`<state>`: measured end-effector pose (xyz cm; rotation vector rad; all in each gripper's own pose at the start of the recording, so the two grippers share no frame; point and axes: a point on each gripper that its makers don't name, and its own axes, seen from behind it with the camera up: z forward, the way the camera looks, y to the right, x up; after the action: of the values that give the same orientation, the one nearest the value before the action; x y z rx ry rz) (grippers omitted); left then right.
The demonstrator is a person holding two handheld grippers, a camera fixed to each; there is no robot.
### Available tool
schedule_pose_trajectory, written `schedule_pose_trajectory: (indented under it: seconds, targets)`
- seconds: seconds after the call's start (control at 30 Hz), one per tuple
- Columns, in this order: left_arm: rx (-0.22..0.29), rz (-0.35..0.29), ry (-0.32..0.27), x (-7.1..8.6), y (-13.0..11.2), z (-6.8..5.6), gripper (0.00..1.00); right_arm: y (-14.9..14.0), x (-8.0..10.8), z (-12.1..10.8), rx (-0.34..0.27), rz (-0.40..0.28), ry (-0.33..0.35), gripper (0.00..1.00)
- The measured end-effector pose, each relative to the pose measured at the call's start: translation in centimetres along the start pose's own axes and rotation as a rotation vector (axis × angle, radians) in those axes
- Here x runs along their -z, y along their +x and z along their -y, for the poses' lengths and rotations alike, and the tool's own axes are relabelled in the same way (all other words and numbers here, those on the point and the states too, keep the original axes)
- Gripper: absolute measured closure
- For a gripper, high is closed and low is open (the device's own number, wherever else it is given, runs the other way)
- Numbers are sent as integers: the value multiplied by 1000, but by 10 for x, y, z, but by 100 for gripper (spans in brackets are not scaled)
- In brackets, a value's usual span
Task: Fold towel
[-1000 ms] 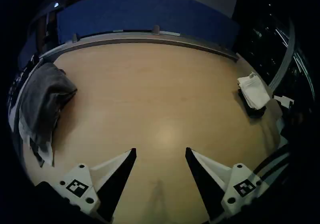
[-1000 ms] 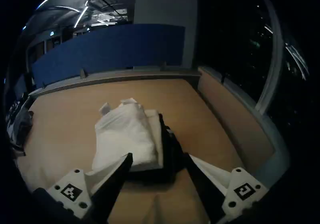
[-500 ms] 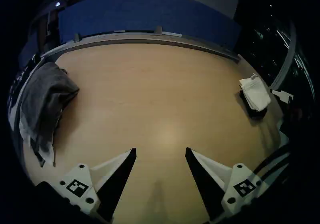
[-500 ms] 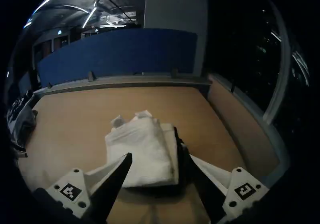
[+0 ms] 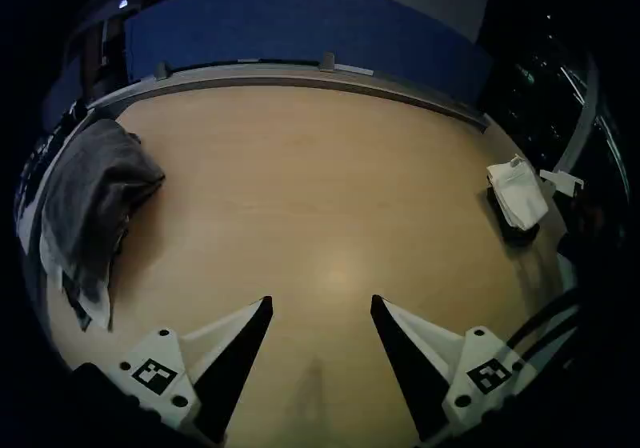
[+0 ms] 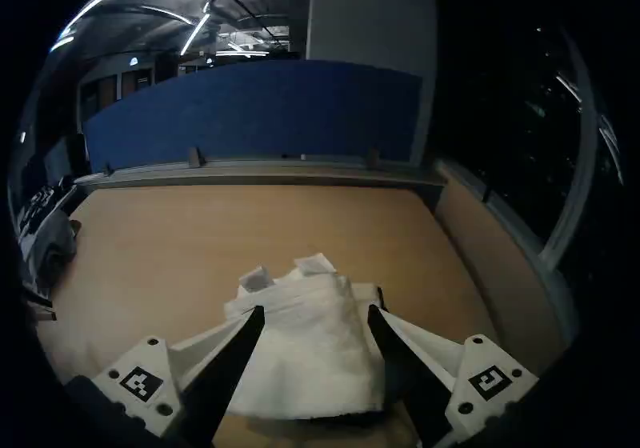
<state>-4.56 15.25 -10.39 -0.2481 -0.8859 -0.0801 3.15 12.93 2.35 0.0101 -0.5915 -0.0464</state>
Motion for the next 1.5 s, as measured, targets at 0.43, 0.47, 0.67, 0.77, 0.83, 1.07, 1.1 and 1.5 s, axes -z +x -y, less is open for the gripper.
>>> schedule_pose_trajectory:
  seconds: [0.43, 0.47, 0.67, 0.77, 0.83, 1.07, 1.1, 1.5]
  targets:
    - [11, 5, 13, -4, -1, 6, 9, 4, -23, 22, 16, 6, 38, 0]
    - [12, 6, 14, -4, -1, 7, 9, 3, -24, 22, 17, 7, 38, 0]
    - [13, 10, 20, -5, -3, 10, 9, -2, -35, 19, 20, 19, 32, 0]
    - [13, 12, 25, -5, -3, 12, 9, -6, -41, 14, 30, 30, 17, 0]
    - [15, 13, 27, -5, -4, 13, 9, -9, -46, 9, 37, 39, 9, 0]
    - [16, 21, 32, -7, -6, 13, 9, -19, -61, -5, 41, 62, -6, 0]
    - [16, 22, 32, -8, -6, 12, 9, -21, -62, -6, 39, 65, -7, 0]
    - [10, 36, 37, -11, -10, 8, 9, -39, -83, -17, 19, 95, -8, 0]
